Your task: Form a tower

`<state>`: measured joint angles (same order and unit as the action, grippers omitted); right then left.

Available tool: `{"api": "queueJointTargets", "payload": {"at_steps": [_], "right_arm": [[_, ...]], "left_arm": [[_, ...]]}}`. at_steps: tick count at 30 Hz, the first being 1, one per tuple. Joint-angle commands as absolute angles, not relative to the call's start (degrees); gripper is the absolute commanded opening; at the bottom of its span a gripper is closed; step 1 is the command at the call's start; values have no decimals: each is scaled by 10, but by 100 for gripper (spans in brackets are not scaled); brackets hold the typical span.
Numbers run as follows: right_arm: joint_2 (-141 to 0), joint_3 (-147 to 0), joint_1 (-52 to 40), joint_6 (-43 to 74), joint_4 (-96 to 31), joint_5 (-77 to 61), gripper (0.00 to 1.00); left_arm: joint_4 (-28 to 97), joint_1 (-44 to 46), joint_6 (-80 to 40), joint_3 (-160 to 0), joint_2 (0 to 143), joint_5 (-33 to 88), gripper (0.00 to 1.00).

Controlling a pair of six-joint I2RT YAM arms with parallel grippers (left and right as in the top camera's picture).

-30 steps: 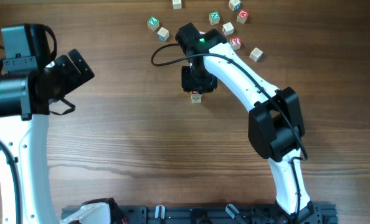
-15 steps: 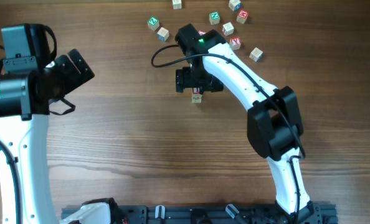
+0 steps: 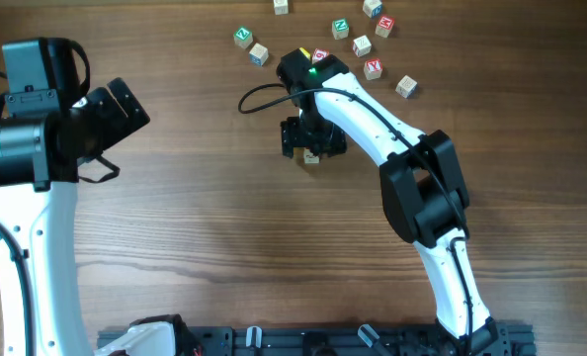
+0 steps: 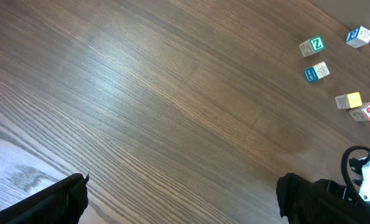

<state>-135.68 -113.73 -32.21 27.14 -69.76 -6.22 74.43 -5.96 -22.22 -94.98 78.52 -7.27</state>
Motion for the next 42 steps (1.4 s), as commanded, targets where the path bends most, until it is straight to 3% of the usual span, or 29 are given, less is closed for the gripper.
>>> {"api": "queueJointTargets", "payload": {"at_steps": [1,7,19,34,39,42], "right_arm": [[-1365,-1139,-322,272,-697,-70,76],[-1365,-1139,-322,272,-697,-69,58],[-1365,-1139,-322,271,-697,-69,40],[-1365,-1139,-322,270,-697,-69,33],[-1365,-1139,-322,271,-696,-69,47],[-1365,-1139,-322,270,-697,-69,42]], "left_arm": [[744,-62,-228,-949,777,-76,100],[744,-62,-228,-949,777,-76,100],[744,-62,-228,-949,777,-76,100],[744,-62,-228,-949,777,-76,100],[744,-62,-228,-949,777,-76,100],[744,-62,-228,-949,777,-76,100]]}}
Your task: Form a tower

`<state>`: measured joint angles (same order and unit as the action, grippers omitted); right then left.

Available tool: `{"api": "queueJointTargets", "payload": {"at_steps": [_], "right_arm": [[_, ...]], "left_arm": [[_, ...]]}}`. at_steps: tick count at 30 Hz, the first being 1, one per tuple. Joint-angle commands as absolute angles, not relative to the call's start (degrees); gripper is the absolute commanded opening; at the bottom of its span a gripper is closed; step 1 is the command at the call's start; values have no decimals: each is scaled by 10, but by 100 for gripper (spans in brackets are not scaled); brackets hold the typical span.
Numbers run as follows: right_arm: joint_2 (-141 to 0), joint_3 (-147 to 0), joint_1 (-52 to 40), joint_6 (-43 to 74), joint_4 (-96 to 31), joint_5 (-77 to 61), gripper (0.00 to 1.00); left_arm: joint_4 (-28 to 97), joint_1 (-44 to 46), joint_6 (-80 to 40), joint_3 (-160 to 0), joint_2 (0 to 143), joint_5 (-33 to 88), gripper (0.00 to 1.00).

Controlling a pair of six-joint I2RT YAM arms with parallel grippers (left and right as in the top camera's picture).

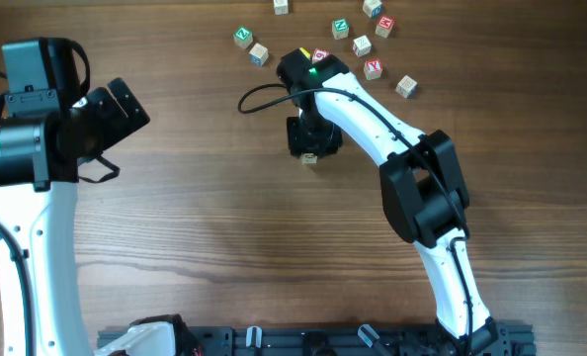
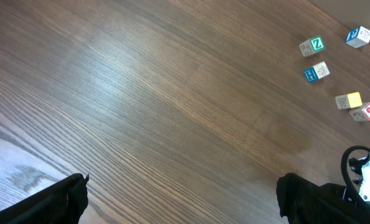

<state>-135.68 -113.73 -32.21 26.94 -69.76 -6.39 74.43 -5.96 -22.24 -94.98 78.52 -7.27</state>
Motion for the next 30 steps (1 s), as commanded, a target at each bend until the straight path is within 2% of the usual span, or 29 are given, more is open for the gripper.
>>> {"api": "queueJointTargets", "payload": {"at_steps": [1,11,24,25,26,30], "right_arm": [[-1365,-1139,-322,270,-697,-69,39],[-1365,-1139,-322,271,-696,-69,32],[-1365,-1139,-322,317,-697,-47,33],[-1365,-1139,-322,317,-697,-47,37],[-1365,-1139,-322,317,-697,-47,45],[-1365,-1139,-322,315,-696,-47,64]], "left_arm": [[744,-62,-228,-949,777,-76,100],[744,-62,-228,-949,777,-76,100],[744,-62,-228,-949,777,-76,100],[744,-62,-228,-949,777,-76,100],[744,-62,-228,-949,777,-76,100],[744,-62,-228,-949,777,-76,100]]}}
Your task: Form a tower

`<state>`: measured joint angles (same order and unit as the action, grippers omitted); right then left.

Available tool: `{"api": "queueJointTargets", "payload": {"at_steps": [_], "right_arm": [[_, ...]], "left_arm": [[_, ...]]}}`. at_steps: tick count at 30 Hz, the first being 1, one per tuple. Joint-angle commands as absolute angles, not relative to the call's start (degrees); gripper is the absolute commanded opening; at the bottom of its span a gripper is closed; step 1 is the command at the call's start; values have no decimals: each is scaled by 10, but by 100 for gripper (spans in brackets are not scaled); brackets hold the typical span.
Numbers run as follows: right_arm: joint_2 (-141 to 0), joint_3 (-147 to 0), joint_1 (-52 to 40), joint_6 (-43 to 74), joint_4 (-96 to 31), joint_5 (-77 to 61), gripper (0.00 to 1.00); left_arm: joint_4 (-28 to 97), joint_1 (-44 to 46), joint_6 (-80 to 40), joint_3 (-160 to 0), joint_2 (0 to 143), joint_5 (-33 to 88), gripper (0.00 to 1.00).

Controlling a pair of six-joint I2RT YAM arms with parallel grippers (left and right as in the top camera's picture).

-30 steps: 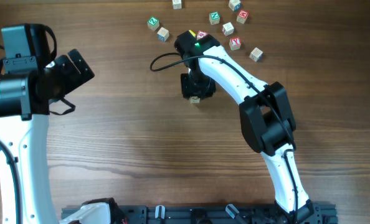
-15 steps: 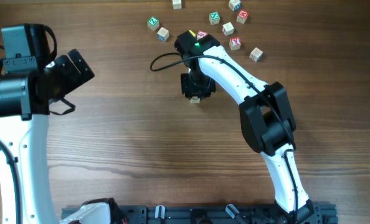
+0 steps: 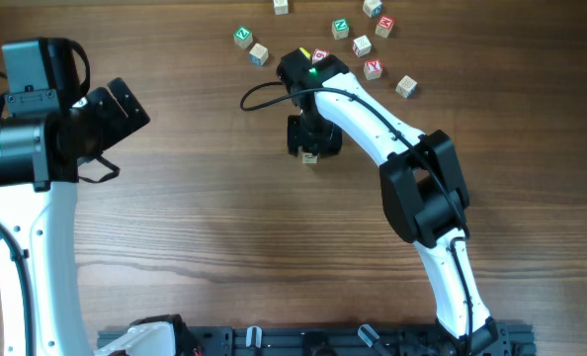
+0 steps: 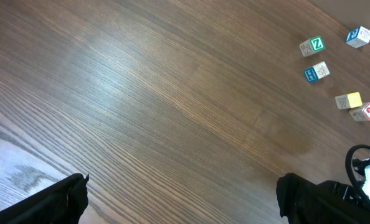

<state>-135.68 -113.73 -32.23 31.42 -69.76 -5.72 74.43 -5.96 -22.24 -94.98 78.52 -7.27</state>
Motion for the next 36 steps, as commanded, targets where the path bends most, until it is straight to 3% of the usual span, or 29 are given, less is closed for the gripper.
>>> {"api": "queueJointTargets", "payload": {"at_steps": [1,4,6,13,18,21,24,28,30,32,36], "right_arm": [[-1365,-1139,-322,315,-696,-47,68],[-1365,-1139,-322,306,-694,-47,80],[-1364,-1141,-322,284,-695,-47,100],[-1312,-1141,-322,263,-717,-46,100],[-1209,-1141,-322,184,-747,-47,100],[-1129,-1141,-322,194,-762,-45,100],[-1081,-1141,-322,378,-762,-86,100],[-1079,-1139,-322,454,-722,-106,99],[-1085,-1139,-322,682,-765,-120,100],[-1099,-1139,-323,820,-811,-107,100],[-1164,-1139,-317,870,-776,-90,99]], "left_arm": [[744,-62,-228,-949,777,-76,100],[744,-62,-228,-949,777,-76,100],[744,-62,-228,-949,777,-76,100],[744,-62,-228,-949,777,-76,100],[744,-62,-228,-949,777,-76,100],[744,-62,-228,-949,777,-76,100],[744,-62,-228,-949,777,-76,100],[744,-62,-228,-949,777,-76,100],[744,-62,-228,-949,777,-76,100],[744,-62,-228,-949,777,-76,100],[744,-62,-228,-949,777,-76,100]]}}
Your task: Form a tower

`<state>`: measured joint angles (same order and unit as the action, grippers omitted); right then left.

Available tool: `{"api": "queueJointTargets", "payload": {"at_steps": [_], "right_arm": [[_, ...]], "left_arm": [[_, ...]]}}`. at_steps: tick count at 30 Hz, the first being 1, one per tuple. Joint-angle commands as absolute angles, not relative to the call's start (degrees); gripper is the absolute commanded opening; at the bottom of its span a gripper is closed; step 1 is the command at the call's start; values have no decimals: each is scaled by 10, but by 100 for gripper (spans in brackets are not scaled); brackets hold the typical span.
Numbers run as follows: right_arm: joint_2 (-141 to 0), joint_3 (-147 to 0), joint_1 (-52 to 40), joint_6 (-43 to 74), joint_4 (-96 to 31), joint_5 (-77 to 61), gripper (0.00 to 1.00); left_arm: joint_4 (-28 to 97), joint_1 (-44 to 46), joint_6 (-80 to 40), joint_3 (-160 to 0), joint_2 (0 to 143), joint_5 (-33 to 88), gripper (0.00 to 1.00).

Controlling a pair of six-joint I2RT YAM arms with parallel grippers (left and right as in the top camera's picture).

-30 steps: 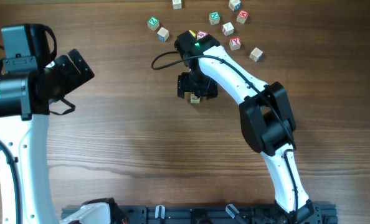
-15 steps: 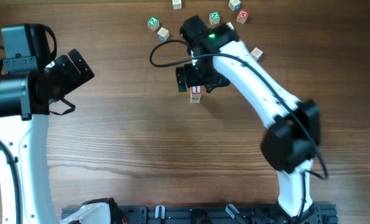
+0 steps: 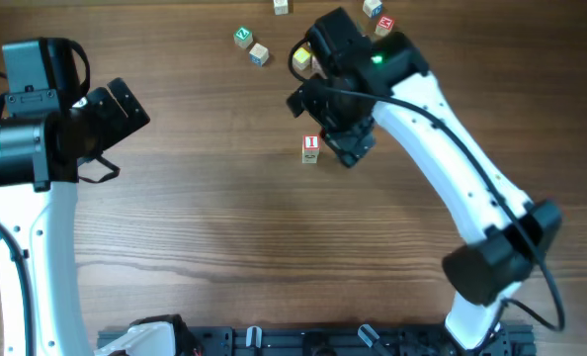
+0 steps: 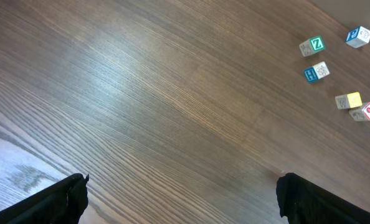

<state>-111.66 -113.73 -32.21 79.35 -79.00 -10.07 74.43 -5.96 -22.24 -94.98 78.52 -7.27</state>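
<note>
A wooden block with a red mark on top (image 3: pixel 310 147) stands free near the middle of the table, a tan side showing below it; its height cannot be judged from above. My right gripper (image 3: pixel 346 145) hangs raised just to its right, open and holding nothing. Loose lettered blocks lie at the far edge: a green one (image 3: pixel 241 37), a blue-and-tan one (image 3: pixel 259 53) and a yellow one (image 3: pixel 300 59). At the left, far from them, my left gripper (image 4: pixel 182 186) is open wide over bare wood.
More loose blocks (image 3: pixel 379 17) lie at the back behind the right arm, partly covered by it. The left wrist view shows a green Z block (image 4: pixel 313 45), a blue block (image 4: pixel 316 72), a yellow block (image 4: pixel 349 100) and a red one (image 4: pixel 365 112).
My right gripper was down around the red-marked block; now it is lifted and shifted right, and the block stands free. The right arm has swung up and outward. The left arm is unchanged.
At all three earlier moments my right gripper was low over one spot near the table's middle, covering a block whose tan edge peeked out below it. Now the gripper is off it and raised. The left arm has stayed still throughout.
</note>
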Motion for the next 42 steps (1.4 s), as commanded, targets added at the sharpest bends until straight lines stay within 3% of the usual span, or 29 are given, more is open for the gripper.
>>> {"api": "queueJointTargets", "payload": {"at_steps": [1,24,42], "right_arm": [[-1183,-1140,-310,870,-771,-94,99],[-1319,-1140,-302,991,-689,-129,99],[-1369,-1140,-300,992,-668,-85,93]], "left_arm": [[744,-62,-228,-949,777,-76,100],[744,-62,-228,-949,777,-76,100],[744,-62,-228,-949,777,-76,100]]}}
